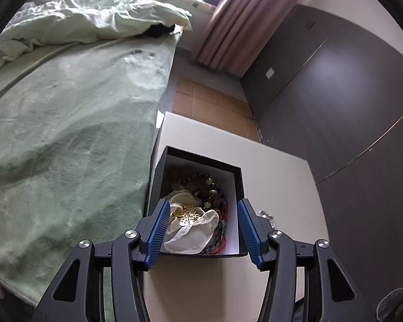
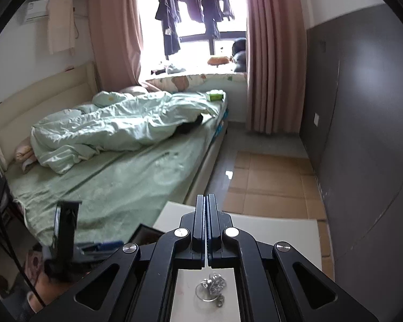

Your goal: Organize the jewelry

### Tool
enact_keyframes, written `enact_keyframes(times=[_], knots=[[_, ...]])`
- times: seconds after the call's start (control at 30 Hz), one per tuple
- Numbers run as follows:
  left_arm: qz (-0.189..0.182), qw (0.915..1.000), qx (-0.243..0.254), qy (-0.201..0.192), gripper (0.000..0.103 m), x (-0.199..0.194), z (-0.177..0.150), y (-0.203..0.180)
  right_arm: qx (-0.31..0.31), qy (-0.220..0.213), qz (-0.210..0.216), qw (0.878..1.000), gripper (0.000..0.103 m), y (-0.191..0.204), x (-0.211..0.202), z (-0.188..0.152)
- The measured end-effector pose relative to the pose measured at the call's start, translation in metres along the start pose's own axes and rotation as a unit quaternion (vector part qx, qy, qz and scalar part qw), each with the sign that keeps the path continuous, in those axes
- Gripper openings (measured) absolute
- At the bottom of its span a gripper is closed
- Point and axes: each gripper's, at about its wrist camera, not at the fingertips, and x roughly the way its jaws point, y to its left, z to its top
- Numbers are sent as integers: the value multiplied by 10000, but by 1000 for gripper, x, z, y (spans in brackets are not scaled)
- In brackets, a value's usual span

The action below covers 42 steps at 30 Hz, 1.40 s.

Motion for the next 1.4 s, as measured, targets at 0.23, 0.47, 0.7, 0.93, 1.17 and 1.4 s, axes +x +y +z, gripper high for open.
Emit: enact_keyframes(times=[0.23,0.47,0.7,0.93,1.17,1.4], knots=[[-75,9995,-133,-288,54,-17,-2,10,52,785,180,9967,6,4,30,-15],[-105,9990,-82,-422,68,-20,0,6,564,1571,374,9853,74,-20,90,-79],[-246,9985,-206,-439,68,-21,2,11,999,2310,636,9657,74,-34,146,-129],[-322,9987,-210,-345,68,-17,2,11,1403,2829,725,9461,55,-39,184,-158],[-398,9984,-255,-305,68,-16,3,13,1382,3153,485,9376,53,-36,206,-166],[-413,9981,-321,-313,68,-16,2,16,1268,3245,388,9365,51,-23,220,-158]])
